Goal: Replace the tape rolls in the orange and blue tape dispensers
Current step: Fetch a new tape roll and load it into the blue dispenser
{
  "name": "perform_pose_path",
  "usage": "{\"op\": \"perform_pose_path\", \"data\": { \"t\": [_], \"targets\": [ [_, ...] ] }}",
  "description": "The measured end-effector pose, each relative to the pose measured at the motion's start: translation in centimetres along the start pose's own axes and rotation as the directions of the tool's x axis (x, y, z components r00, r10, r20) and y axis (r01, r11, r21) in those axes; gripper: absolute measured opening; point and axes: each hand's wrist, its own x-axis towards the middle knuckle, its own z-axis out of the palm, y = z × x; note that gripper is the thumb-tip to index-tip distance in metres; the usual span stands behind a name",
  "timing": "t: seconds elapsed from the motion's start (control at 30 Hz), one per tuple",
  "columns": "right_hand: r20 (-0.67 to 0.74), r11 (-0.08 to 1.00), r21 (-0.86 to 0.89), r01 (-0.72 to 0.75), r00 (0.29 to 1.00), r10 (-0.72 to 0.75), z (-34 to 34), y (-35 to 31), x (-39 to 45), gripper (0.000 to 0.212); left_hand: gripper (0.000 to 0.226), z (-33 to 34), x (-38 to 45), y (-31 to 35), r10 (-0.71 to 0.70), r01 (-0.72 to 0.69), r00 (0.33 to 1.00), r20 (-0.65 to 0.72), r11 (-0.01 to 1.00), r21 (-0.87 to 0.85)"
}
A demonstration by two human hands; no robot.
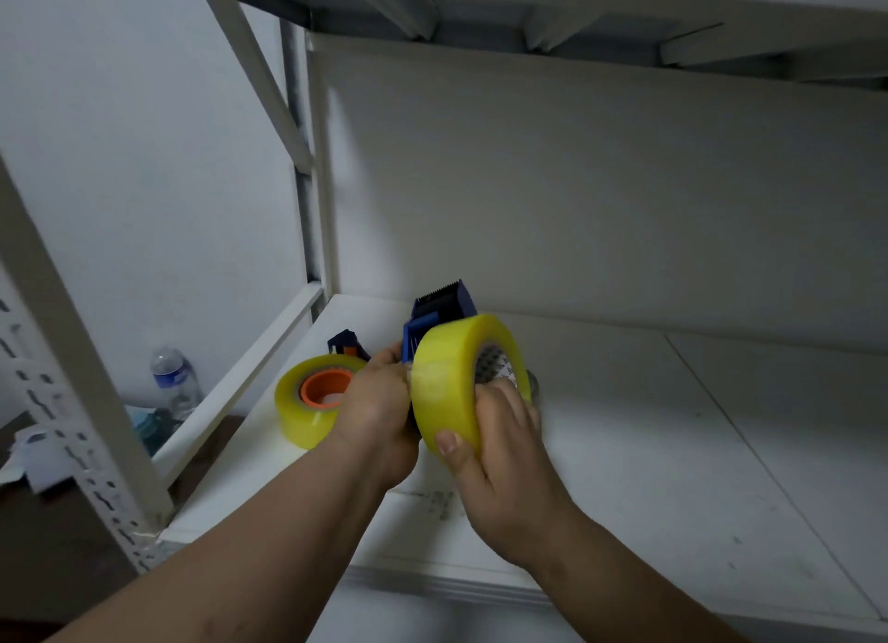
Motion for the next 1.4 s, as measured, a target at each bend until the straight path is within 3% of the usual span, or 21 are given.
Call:
{"op": "perform_pose_path", "data": {
  "t": [0.1, 0.23, 0.47, 0.63, 0.87, 1.07, 1.23, 1.4],
  "targets": [
    [0.043, 0.983, -0.159, 0.089, 0.996, -0.083, 1.5, -0.9, 0.5, 0.044, 0.027, -2.0, 0.5, 1.5, -0.100, 0.097, 0.994, -0.047, 0.994, -0.059],
    [0.031, 0.971, -0.232, 0.060, 0.998, -0.054, 3.1, -1.8, 1.1, 0.044, 0.029, -3.8, 1.4, 2.1, -0.113, 0.108, 0.992, -0.055, 0.990, -0.090],
    [-0.013, 0.998, -0.043, -0.036, 0.999, 0.036, 4.3, -2.8, 2.2, 0.041, 0.030, -5.2, 2.0, 2.6, -0.112, 0.113, 0.993, 0.030, 0.992, -0.056],
    [0.056, 0.999, 0.016, -0.040, 0.998, 0.040, 4.5, -3.2, 2.7, 0.034, 0.032, -5.8, 2.1, 2.7, -0.131, 0.139, 0.988, 0.085, 0.986, -0.097],
    [0.171, 0.999, 0.010, -0.035, 0.985, 0.032, 4.2, -3.3, 3.1, 0.034, 0.032, -6.5, 2.4, 2.0, -0.068, 0.085, 0.988, 0.140, 0.989, -0.125],
    [0.076, 0.996, -0.091, -0.007, 0.997, 0.014, 5.5, -3.9, 2.9, 0.034, 0.043, -6.9, 2.8, 1.9, -0.086, 0.116, 0.981, 0.175, 0.979, -0.168],
    [-0.004, 0.984, -0.071, -0.162, 0.987, 0.162, 6.1, -4.2, 3.9, 0.035, 0.061, -6.1, 2.7, 1.7, 0.017, 0.012, 0.973, 0.229, 0.992, -0.124],
    [0.098, 0.974, -0.200, -0.105, 0.987, 0.127, 5.8, -4.2, 4.7, 0.031, 0.072, -5.5, 2.5, 0.9, 0.089, -0.082, 0.981, 0.171, 0.995, -0.050]
  ]
}}
